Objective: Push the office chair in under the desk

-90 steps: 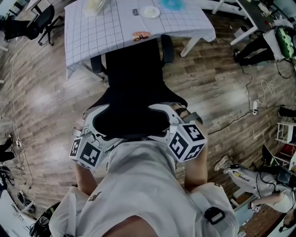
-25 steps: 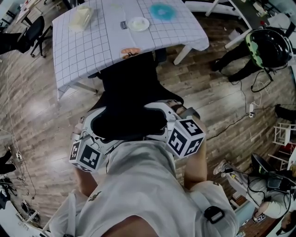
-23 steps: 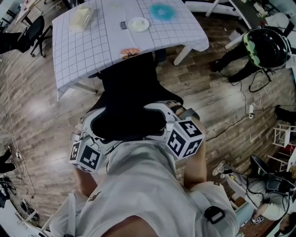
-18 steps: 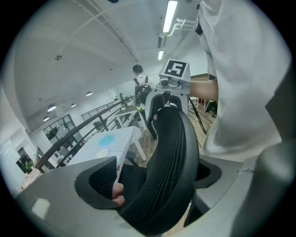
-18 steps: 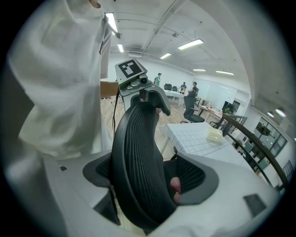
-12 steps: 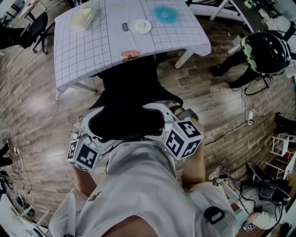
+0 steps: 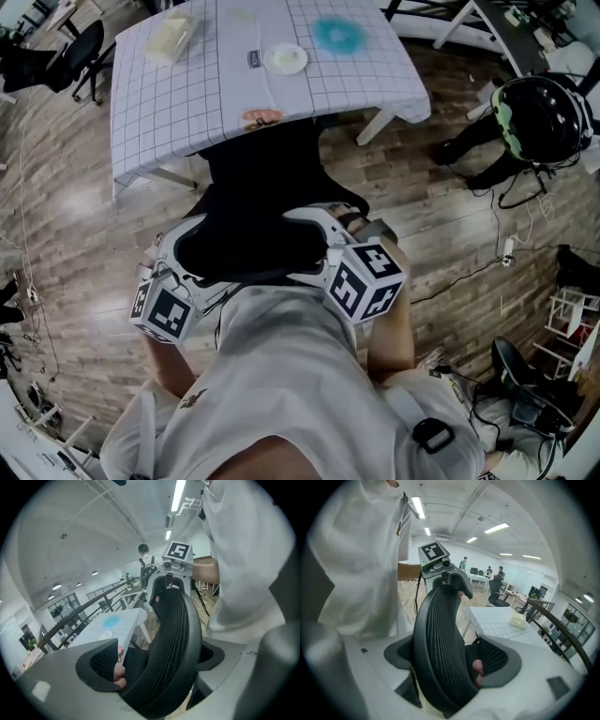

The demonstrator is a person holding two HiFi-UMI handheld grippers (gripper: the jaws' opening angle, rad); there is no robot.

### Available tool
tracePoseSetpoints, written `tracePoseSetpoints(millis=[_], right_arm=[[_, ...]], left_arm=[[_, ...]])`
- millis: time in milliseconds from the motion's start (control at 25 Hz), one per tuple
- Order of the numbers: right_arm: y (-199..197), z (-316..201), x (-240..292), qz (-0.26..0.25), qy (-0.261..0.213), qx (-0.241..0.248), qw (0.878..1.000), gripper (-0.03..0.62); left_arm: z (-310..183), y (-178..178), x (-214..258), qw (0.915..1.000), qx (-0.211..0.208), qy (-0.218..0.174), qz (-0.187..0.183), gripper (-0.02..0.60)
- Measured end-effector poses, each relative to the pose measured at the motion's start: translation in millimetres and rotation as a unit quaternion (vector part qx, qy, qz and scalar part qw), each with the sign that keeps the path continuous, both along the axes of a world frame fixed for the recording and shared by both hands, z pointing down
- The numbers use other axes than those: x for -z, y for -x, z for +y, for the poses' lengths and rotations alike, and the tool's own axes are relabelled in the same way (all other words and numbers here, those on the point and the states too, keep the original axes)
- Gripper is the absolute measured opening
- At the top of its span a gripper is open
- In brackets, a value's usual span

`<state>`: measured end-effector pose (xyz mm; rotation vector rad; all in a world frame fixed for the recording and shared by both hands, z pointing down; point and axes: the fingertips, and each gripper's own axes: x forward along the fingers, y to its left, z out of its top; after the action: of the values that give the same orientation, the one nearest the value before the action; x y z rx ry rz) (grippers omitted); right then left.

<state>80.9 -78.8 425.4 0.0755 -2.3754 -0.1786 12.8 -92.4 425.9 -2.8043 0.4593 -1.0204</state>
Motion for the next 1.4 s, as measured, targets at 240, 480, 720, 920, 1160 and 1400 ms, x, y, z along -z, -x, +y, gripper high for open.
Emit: tracePoseSetpoints(millis=[240,480,720,920,1160,1400], right_arm=[[-6,-14,-1,0.000,-0.002,0.005,1.000,0.387],[-10,-28,-2,0.004,-0.004,0.003,1.000,0.387],[-12,-43,-1,0.004,0.001,0.002,1.000,0.387],[-14,-53,-1,0.005,0.003,0.000,1.000,0.387],[-16,-67,-3,0.014,0.005,-0.002,1.000,0.387],[-16,-83,-3,0.013,0.003,-0.007,1.000,0.387]], left_arm=[[-13,-6,-1,1.0000,0.004,0.001,-0.003,0.460],[-27,-10,-1,1.0000,0.003,-0.002,-0.002,0.459],[-42,-12,0,1.0000,0.000,0.000,0.000,0.459],[-52,-15,0,1.0000,-0.005,0.001,0.002,0.459],[-67,-16,-1,1.0000,-0.009,-0.002,-0.002,0.459],[-84,-16,0,0.9999,-0.013,-0.004,-0.002,0.457]])
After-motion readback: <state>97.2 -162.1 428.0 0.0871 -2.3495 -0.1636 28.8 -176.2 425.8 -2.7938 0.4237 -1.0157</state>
